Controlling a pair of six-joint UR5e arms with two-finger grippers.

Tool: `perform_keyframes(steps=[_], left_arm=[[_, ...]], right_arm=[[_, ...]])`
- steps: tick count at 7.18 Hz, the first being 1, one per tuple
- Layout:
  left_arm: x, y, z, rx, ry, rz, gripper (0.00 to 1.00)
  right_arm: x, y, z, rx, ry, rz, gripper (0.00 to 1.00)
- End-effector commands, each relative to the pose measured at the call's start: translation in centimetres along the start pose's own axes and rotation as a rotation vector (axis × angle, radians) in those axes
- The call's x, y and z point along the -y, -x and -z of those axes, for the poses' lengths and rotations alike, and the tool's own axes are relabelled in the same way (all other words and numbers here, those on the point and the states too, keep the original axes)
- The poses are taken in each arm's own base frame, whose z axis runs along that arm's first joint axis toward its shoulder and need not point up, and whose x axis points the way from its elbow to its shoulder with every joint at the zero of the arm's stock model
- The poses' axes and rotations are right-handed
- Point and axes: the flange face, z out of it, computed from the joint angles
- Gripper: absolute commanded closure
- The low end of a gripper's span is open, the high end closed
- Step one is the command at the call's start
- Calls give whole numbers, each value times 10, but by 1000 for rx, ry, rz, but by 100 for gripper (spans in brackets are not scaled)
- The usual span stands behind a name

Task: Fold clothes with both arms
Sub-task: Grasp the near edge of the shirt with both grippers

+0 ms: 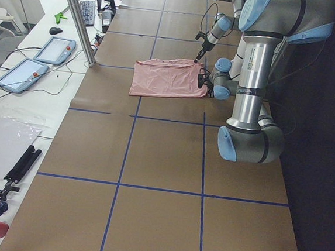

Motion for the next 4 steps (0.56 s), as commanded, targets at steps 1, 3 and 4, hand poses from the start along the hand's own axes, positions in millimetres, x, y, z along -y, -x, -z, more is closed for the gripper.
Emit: perform_keyframes(steps=[1,3,4], left_arm=[[-1,-32,73,-38,44,0,100],[-11,-59,185,-56,122,-1,100],[-3,-72,215,-74,123,9,100]], right_arm=[[9,4,15,26,5,-9,100],[31,9,106,-4,37,18,100],[47,6,153,-15,90,21,100]])
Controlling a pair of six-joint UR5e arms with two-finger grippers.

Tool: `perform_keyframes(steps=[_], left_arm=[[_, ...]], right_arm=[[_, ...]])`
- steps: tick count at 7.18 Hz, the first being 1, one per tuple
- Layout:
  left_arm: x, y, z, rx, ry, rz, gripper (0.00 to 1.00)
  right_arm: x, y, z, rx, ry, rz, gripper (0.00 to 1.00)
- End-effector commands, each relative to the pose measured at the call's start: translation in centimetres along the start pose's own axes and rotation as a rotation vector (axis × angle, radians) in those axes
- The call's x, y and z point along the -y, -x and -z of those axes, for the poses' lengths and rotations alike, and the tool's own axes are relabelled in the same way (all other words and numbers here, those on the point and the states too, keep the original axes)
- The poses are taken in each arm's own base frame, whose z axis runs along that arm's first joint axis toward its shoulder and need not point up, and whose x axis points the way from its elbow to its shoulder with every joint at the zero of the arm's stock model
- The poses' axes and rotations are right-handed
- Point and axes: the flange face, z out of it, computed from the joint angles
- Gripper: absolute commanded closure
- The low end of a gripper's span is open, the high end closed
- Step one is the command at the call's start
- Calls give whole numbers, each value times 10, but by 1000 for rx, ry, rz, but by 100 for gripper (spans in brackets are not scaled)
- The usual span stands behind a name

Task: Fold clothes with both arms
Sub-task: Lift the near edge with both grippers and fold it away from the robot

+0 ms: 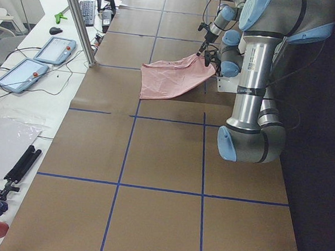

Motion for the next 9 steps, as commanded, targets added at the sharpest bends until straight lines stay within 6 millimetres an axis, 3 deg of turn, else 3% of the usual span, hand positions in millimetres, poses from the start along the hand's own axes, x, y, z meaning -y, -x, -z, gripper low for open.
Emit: perform_keyframes(steps=[1,2,3,5,7,8,9], left_arm=[[10,-28,49,-20,-1,15,100],[22,-29,36,5,-25,-39,100],[48,-26,19,49,-72,-49,100],[110,-17,-4,137,-158,-112,100],[156,-2,-26,208,-203,-134,100],[178,8,-28,242,-226,-136,100],[213,24,-26,289,-262,-136,100]], right_arm=[[22,0,79,-19,64,8,100],[6,10,61,-49,63,27,100],[10,40,33,-70,22,13,100],[56,84,-12,-102,-70,-4,100],[98,112,-90,-100,-94,-33,100],[121,131,-121,-122,-109,-40,100],[157,153,-154,-153,-103,-37,100]])
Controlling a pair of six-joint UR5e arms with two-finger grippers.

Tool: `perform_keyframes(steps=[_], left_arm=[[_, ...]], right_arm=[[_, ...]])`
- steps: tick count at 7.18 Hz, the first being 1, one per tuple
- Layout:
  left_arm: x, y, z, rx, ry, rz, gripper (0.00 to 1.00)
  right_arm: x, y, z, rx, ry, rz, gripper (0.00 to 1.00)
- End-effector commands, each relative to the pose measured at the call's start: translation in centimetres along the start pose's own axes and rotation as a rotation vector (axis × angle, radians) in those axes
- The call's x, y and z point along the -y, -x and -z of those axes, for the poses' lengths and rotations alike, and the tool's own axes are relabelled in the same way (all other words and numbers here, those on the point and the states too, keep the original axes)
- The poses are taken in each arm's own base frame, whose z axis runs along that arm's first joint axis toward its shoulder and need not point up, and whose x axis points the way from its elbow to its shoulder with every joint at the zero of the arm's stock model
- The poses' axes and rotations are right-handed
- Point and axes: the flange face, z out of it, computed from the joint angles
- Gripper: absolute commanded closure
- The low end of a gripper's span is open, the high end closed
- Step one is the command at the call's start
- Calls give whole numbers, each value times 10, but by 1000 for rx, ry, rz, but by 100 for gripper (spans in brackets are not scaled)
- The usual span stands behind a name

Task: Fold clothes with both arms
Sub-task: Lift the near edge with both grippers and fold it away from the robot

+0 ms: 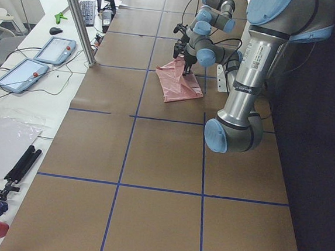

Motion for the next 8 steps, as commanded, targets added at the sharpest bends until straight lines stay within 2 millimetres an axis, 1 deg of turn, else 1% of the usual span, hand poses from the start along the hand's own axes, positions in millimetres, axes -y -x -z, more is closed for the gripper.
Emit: perform_keyframes(steps=[1,2,3,4,5,8], left_arm=[[82,49,-32,97,-87,0,82],[122,77,-67,116,-123,-80,1],[152,100,-77,101,-174,-131,0],[149,98,-75,50,-130,-163,0],[146,96,-74,31,-104,-166,0],[145,93,-69,21,-107,-170,0]], right_arm=[[83,56,-83,-41,9,34,40],[118,79,-111,-50,-4,105,0],[143,81,-110,-49,38,107,0],[157,89,-99,-30,71,140,0],[166,87,-98,-27,97,160,0],[180,82,-94,-24,130,181,0]])
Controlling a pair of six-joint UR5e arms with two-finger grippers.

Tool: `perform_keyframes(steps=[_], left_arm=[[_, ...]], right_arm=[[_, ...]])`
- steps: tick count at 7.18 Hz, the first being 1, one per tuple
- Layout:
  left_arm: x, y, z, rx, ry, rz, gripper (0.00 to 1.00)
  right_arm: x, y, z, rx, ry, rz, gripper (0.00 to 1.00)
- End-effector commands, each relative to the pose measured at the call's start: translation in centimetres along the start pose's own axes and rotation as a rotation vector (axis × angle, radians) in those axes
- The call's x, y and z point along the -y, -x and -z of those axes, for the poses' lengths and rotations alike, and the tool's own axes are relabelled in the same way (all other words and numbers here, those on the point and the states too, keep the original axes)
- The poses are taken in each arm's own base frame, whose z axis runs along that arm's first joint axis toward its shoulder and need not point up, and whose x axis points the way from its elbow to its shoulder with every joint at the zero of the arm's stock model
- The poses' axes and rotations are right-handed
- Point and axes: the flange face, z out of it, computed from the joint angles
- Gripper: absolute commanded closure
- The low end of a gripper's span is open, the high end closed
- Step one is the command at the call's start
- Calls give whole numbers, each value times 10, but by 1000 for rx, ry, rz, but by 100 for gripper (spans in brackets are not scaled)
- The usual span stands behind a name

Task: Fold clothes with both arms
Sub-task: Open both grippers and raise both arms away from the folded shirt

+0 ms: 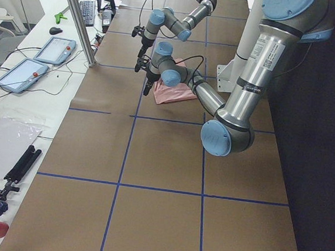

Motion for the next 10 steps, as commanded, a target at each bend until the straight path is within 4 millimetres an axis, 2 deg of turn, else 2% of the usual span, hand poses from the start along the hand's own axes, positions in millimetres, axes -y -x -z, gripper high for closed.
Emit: perform_keyframes(steps=[1,2,3,4,5,6,7,8,9,10], left_arm=[[0,-3,9,-14,-9,-5,0],[3,-1,22,-17,-22,-24,0],[8,18,33,-8,-30,-68,0],[16,52,49,-6,-26,-116,0],[23,110,69,26,-24,-207,0],[32,180,95,63,-23,-297,0],[36,261,130,116,-27,-415,0],[39,340,154,175,2,-479,0],[38,417,172,235,41,-543,0],[26,478,180,201,70,-475,0]], right_arm=[[18,-12,17,-18,50,46,0],[29,-37,44,-49,73,93,0],[38,-92,61,-36,93,161,0],[51,-168,68,-30,109,229,0],[71,-238,84,-21,112,293,0],[95,-313,96,-24,129,367,0],[126,-410,103,-37,161,462,0],[155,-506,117,-37,190,573,0],[170,-600,128,-21,216,572,0],[169,-677,127,-19,252,558,0]])
